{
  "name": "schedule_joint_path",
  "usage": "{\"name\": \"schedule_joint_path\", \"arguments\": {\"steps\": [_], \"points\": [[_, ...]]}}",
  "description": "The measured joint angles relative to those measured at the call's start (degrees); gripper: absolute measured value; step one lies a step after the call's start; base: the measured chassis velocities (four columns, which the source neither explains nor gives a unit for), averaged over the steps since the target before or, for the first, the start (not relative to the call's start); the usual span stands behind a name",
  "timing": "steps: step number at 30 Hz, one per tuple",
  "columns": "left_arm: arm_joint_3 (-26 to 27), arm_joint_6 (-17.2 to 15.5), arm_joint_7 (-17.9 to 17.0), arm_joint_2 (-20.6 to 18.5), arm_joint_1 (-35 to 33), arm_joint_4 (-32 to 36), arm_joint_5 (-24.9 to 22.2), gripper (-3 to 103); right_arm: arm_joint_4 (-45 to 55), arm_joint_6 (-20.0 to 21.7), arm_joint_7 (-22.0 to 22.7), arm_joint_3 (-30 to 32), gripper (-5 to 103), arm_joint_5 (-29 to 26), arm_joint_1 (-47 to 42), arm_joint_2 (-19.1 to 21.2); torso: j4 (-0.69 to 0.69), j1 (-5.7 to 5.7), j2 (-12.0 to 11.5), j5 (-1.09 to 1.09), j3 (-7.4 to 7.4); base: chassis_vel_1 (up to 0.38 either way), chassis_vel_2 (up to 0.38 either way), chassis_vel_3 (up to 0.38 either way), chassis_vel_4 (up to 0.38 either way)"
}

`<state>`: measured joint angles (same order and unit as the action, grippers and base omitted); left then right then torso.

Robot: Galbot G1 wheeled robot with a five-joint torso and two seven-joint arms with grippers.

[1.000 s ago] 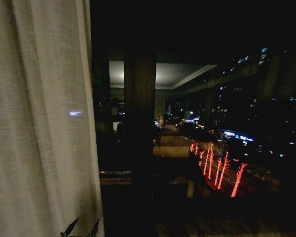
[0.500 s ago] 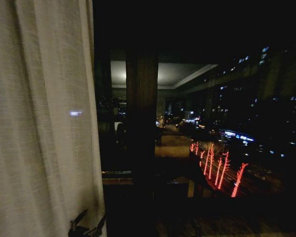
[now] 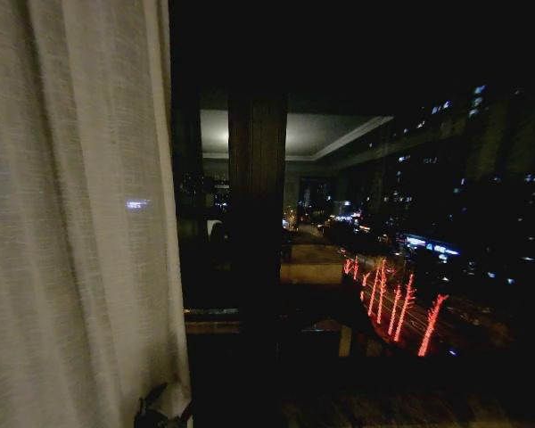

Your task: Open the curtains by pulling them apart, changing their state from closed to fully open.

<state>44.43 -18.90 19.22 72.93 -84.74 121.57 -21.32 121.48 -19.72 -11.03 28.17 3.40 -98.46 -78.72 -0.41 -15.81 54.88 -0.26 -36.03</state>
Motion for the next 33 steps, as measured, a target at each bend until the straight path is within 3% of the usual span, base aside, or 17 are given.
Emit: {"name": "schedule_joint_path", "arguments": {"steps": [11,14,16,18,19,21,24,26,28,29,33], "points": [[-1.7,-0.1,-5.6,0.9,1.8,-0.8,1.5,100,0.1,-0.6,0.0,-1.1,100,2.1,-0.5,0.0,0.01,0.0,0.0,0.0,0.0,0.0,0.0,0.0,0.0],[-2.1,-0.4,-10.5,1.1,2.3,-0.8,1.5,100,0.1,-0.7,0.0,-1.3,100,2.3,-0.5,0.0,0.0,0.0,0.0,0.01,0.0,0.0,0.0,0.0,0.0],[-2.2,-0.7,-11.9,1.3,2.4,-0.4,1.5,100,0.1,-0.7,0.0,-1.3,100,2.4,-0.5,0.0,0.01,0.0,0.0,0.01,0.0,0.0,0.0,0.0,0.0],[-2.3,-1.7,-16.1,2.3,2.3,0.9,1.5,100,0.1,-0.8,0.0,-1.2,100,2.4,-0.4,0.0,0.01,0.0,0.0,0.01,0.0,0.0,0.0,0.0,0.0],[-2.3,-1.7,-16.1,2.3,2.3,0.9,1.5,100,0.1,-0.8,0.0,-1.2,100,2.4,-0.4,0.0,0.01,0.0,0.0,0.01,0.0,0.0,0.0,0.0,0.0],[-2.6,-2.1,-20.1,3.1,2.2,1.6,1.8,100,0.1,-0.8,0.0,-1.2,100,2.4,-0.2,0.0,0.01,0.0,0.0,0.01,0.0,0.0,0.0,0.0,0.0],[-2.8,-2.3,-22.8,3.4,2.3,1.5,2.0,100,0.0,-0.8,0.0,-1.3,100,2.4,0.1,0.0,0.01,0.01,0.0,0.01,0.0,0.0,0.0,0.0,0.0],[-2.6,-2.3,-22.4,3.4,2.4,1.3,2.0,100,0.0,-0.7,0.0,-1.6,100,2.4,0.4,0.0,0.0,0.01,0.0,0.0,0.0,0.0,0.0,0.0,0.0],[-1.3,-3.9,-17.0,2.7,2.5,1.3,2.4,100,-0.2,-0.5,-0.1,-2.3,100,2.5,1.0,0.0,0.02,0.0,0.0,0.02,0.0,0.0,0.0,0.0,0.0],[-1.3,-5.2,-16.7,2.5,2.8,1.3,2.8,100,-0.2,-0.5,-0.2,-2.7,100,2.6,1.3,0.0,0.02,0.0,0.0,0.01,0.0,0.0,0.0,0.0,0.0],[-2.0,-5.9,-20.5,2.8,3.4,1.3,2.8,100,-0.3,-0.4,-0.4,-2.9,100,2.6,1.4,0.0,-0.01,0.0,0.0,0.01,0.0,0.0,0.0,0.0,0.0]]}}
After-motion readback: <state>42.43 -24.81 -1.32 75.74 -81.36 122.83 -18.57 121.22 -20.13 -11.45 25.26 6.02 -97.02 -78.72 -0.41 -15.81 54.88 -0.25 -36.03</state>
